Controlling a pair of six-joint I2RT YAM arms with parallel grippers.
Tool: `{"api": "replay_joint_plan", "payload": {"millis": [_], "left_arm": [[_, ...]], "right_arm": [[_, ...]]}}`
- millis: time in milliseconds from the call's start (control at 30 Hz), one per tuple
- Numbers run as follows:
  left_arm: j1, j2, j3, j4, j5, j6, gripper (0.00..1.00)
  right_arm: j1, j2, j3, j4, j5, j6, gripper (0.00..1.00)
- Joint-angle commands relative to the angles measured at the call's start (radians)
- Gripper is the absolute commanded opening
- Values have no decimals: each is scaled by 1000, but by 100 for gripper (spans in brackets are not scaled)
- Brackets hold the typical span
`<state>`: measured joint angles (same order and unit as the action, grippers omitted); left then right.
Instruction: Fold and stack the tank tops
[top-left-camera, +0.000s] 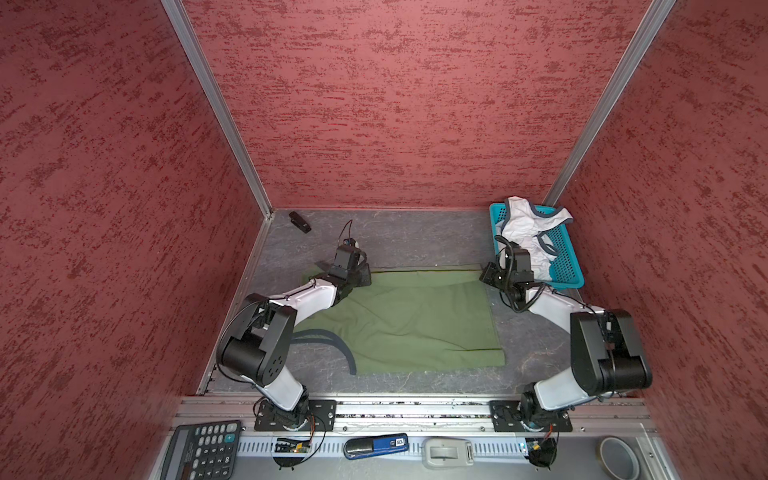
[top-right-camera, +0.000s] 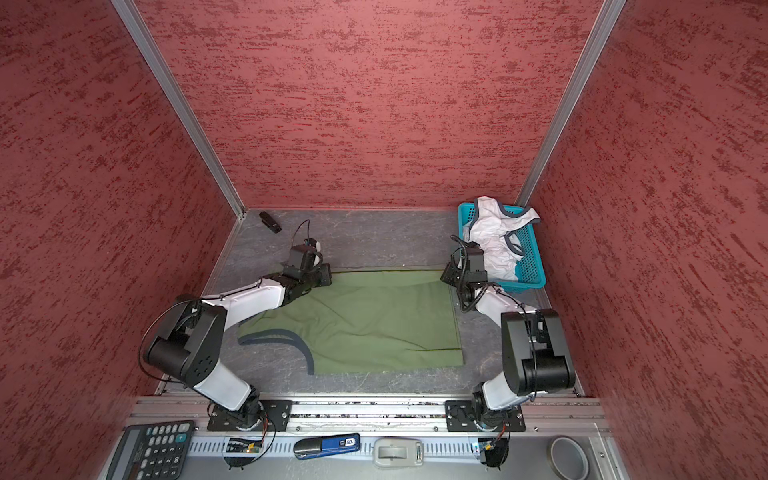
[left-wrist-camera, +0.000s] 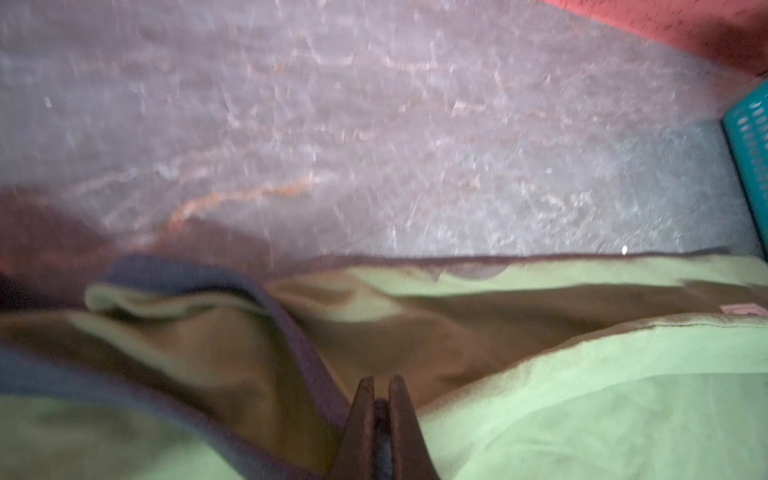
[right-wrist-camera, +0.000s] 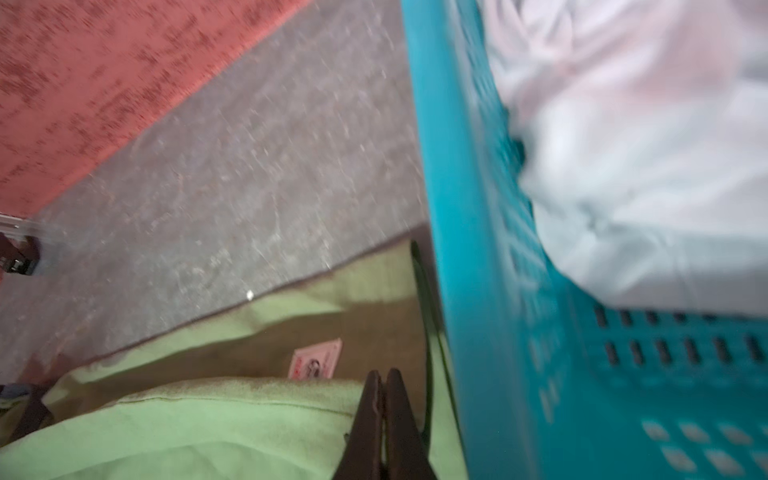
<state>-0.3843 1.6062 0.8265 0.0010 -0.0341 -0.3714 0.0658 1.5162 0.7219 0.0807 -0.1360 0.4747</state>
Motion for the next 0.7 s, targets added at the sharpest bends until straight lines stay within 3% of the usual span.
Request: {"api": "replay_joint_plan", "payload": {"millis": [0, 133, 267, 367, 667], "left_arm": [[-22, -33, -83, 59, -21, -58, 9], [-35, -102, -192, 107, -11, -112, 17], [-43, -180, -226, 75, 0, -135, 40], [-42, -217, -196, 17, -10, -121, 52], [-50, -54, 31, -180, -24, -126, 56]], "right_arm": [[-7, -35, -32, 37, 14, 37, 3], [-6, -58, -61, 19, 39, 51, 19], [-7, -101, -55, -26, 62, 47, 28], [-6, -127, -39, -50, 49, 42, 37], [83, -17, 58, -91, -35, 51, 42]]}}
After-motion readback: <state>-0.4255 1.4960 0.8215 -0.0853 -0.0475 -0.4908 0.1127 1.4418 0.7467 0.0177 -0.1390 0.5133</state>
